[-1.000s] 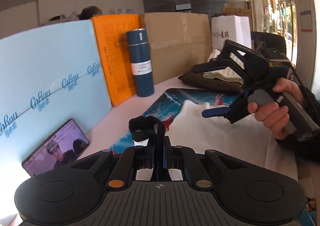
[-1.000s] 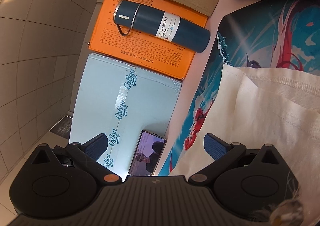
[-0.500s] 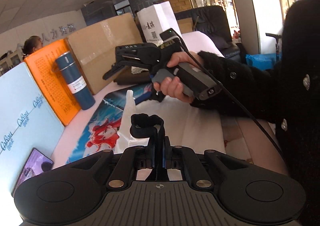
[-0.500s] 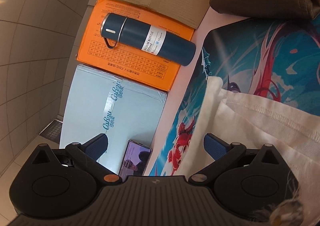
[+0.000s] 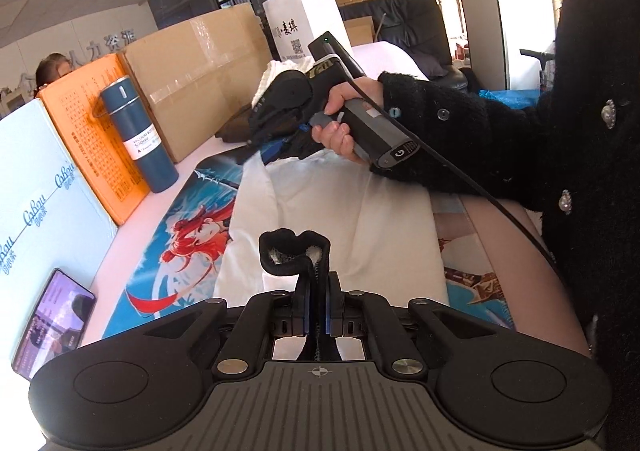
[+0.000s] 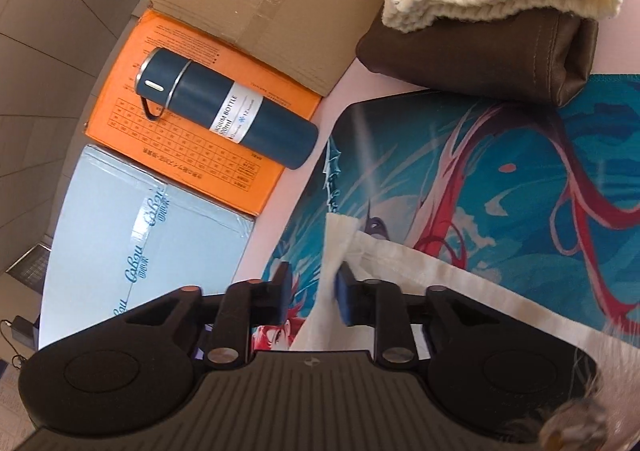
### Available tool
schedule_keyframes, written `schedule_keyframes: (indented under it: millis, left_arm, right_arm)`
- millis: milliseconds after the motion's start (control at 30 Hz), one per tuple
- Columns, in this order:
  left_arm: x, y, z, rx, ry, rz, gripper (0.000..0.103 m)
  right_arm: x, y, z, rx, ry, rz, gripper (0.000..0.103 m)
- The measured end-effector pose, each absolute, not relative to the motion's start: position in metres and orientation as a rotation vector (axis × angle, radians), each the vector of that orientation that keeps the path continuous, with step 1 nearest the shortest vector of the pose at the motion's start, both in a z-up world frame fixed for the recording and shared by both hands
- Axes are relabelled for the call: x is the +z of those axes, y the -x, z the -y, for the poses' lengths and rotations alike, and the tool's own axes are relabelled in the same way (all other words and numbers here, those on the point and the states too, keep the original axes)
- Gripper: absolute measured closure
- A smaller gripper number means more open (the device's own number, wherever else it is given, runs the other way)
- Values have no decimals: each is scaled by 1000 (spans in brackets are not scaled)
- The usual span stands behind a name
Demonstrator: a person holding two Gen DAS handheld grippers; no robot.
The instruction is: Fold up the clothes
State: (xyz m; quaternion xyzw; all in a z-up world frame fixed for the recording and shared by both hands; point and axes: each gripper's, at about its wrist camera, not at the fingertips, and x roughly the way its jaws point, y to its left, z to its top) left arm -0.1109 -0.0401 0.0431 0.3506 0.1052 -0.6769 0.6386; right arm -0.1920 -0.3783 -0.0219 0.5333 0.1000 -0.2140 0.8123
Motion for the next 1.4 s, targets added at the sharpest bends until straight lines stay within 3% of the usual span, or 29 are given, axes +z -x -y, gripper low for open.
schedule_keyframes:
  millis: [167,333,400,433,467,533,600,633,667,767,933,1033,1100,1167,1233,1400]
  left_arm:
    - [62,89,39,-1489,-791,-189,98]
    - [58,100,52,-1641,-835,-210,97]
    - [47,106,56,-1681,-830,-241,90]
    - [42,109,54,-1696,-805,-255,90]
    - [41,109,49,-1713,-756,-266,89]
    - [42,103,32,-1683,-639,-271,81]
    - [46,91,9,-1570,-513,-256,54]
    - [48,85,-3,-1513,-450,-248,48]
    - [48,76,-12,-1409,-413,-258,43]
    - [33,47,-30,-1083,-340,-355,43]
    - [13,21,-45,-915,-152,-507,42]
    - [6,19,-46,-955,-122,-527,35]
    - [1,19,-43,-945,-156,-533,30]
    - [-8,21,-36,-876,-250,-541,30]
    - [-17,21,-31,-815,-322,-542,27]
    - [-23,18,-31,-792,-335,-550,20]
  right_arm:
    - [-3,223,351,-541,-995,-130,95]
    - [-7,245,332,-620,-932,-162,95]
    - [-14,251,338,-655,-969,-192,92]
    - [-18,253,341,-673,-989,-208,79]
    - [-16,253,344,-663,-972,-211,56]
    - [-10,251,350,-630,-919,-209,33]
    - [-4,248,356,-598,-866,-208,31]
    - [-1,247,359,-581,-840,-207,26]
    - [2,246,362,-565,-814,-206,23]
    - [5,220,383,-439,-715,-353,23]
    - [0,192,391,-404,-610,-464,26]
    - [-4,182,385,-346,-582,-509,31]
    - [-2,177,377,-362,-516,-544,45]
    - [-1,175,371,-383,-466,-575,76]
    - [1,175,364,-414,-363,-593,92]
    - [12,171,360,-448,-207,-601,95]
